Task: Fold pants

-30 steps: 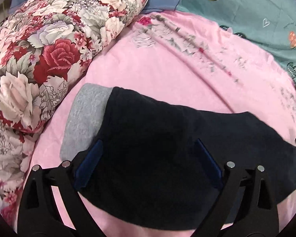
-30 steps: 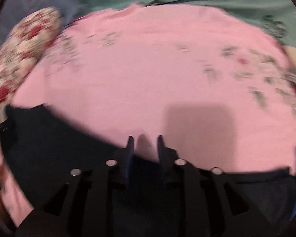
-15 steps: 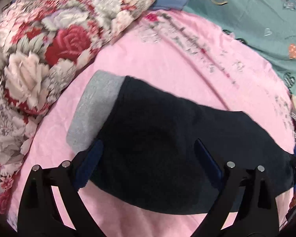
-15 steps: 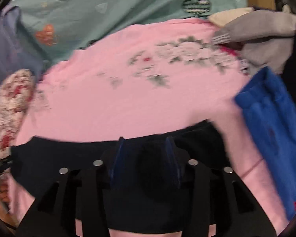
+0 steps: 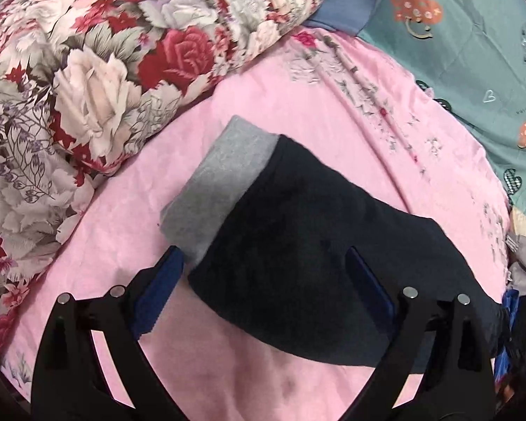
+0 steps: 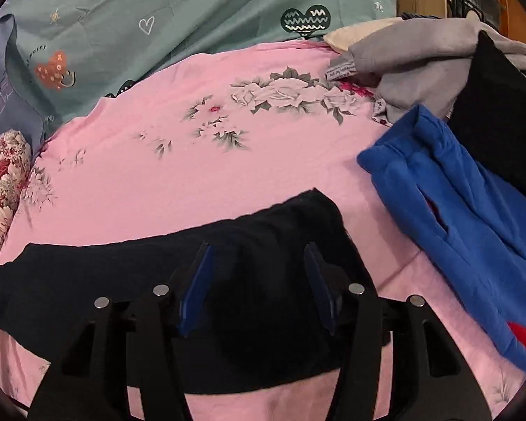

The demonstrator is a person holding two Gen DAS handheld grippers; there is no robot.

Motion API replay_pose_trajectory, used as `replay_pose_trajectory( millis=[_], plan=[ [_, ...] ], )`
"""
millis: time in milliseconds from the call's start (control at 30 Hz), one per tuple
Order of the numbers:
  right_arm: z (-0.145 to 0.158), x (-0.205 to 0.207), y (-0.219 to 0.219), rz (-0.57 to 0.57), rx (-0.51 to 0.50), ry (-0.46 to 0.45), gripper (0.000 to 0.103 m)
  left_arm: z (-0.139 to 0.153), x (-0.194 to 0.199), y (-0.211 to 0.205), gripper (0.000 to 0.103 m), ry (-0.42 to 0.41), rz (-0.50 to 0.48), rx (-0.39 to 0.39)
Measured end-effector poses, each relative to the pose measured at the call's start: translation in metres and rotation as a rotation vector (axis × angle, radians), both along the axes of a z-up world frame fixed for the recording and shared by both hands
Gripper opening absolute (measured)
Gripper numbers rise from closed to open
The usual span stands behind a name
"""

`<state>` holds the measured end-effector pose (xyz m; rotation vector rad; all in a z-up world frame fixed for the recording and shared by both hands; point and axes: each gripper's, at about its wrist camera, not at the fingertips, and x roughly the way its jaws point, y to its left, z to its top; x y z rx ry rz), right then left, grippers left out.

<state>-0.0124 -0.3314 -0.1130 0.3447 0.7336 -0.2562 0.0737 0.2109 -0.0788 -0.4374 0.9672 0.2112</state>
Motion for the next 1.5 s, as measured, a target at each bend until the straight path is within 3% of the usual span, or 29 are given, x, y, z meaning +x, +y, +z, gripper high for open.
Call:
replay_pose_trajectory(
  millis=[67, 133, 200, 267, 367, 433, 567, 667, 733, 833, 900, 967, 1033, 1100, 1133, 1167, 1233, 1300, 1400, 1500],
  plan=[
    [-0.003, -0.008, 0.006, 0.059, 0.017, 0.013, 0.057, -0.012, 0.013, 0.005, 0.095, 0.043, 0.029, 0.056],
    [-0.008, -0.006, 0.019, 0.119, 0.054, 0.033, 0.071, -0.029, 0.029, 0.011, 0.097, 0.110, 0.044, 0.110],
    [-0.016, 0.000, 0.026, 0.130, 0.062, 0.072, 0.074, -0.029, 0.033, 0.017, 0.098, 0.110, 0.063, 0.093],
    [-0.020, 0.000, 0.018, 0.071, 0.046, 0.103, 0.074, -0.021, 0.030, 0.016, 0.097, 0.104, 0.085, 0.101],
    [-0.001, -0.020, 0.004, -0.075, -0.051, 0.033, 0.074, -0.004, 0.022, 0.009, 0.096, 0.093, 0.103, 0.216],
    [0.008, -0.033, -0.011, -0.133, -0.058, 0.013, 0.079, 0.011, 0.012, 0.003, 0.096, 0.045, 0.098, 0.256],
    [-0.004, -0.049, -0.034, -0.101, 0.133, 0.049, 0.080, 0.032, -0.005, -0.015, 0.096, -0.033, 0.049, 0.218],
    [-0.016, -0.056, -0.033, -0.064, 0.234, 0.063, 0.080, 0.035, -0.006, -0.036, 0.096, -0.045, -0.048, 0.186],
    [-0.023, -0.051, -0.028, -0.050, 0.255, 0.081, 0.080, 0.030, -0.003, -0.048, 0.096, -0.032, -0.110, 0.159],
    [-0.029, -0.042, -0.023, -0.058, 0.274, 0.074, 0.080, 0.007, 0.005, -0.057, 0.096, 0.040, -0.134, 0.057],
    [-0.029, -0.033, -0.022, -0.058, 0.276, 0.068, 0.080, -0.003, 0.011, -0.062, 0.097, 0.056, -0.148, 0.068],
    [-0.030, -0.022, -0.023, -0.080, 0.286, 0.030, 0.076, -0.017, 0.017, -0.067, 0.098, 0.082, -0.163, 0.154],
    [-0.033, -0.012, -0.024, -0.110, 0.256, 0.020, 0.046, -0.029, 0.027, -0.072, 0.100, 0.120, -0.155, 0.200],
    [-0.037, -0.009, -0.032, -0.153, 0.276, 0.009, 0.036, -0.029, 0.029, -0.078, 0.101, 0.122, -0.160, 0.226],
    [-0.039, -0.010, -0.038, -0.166, 0.319, -0.002, 0.020, -0.029, 0.030, -0.080, 0.101, 0.129, -0.162, 0.232],
    [-0.043, -0.009, -0.042, -0.160, 0.387, -0.003, 0.016, -0.028, 0.031, -0.081, 0.101, 0.137, -0.163, 0.232],
    [-0.039, -0.011, -0.042, -0.181, 0.413, 0.003, 0.015, -0.022, 0.029, -0.077, 0.101, 0.136, -0.162, 0.195],
    [-0.016, -0.013, -0.029, -0.136, 0.410, -0.048, 0.015, -0.013, 0.024, -0.073, 0.101, 0.110, -0.161, 0.152],
    [0.028, -0.004, 0.013, 0.015, 0.369, -0.109, 0.015, 0.001, 0.014, -0.062, 0.101, 0.065, -0.156, 0.076],
    [0.059, 0.020, 0.073, 0.200, 0.310, -0.124, 0.015, 0.010, 0.002, -0.055, 0.101, 0.032, -0.139, 0.058]
  ],
)
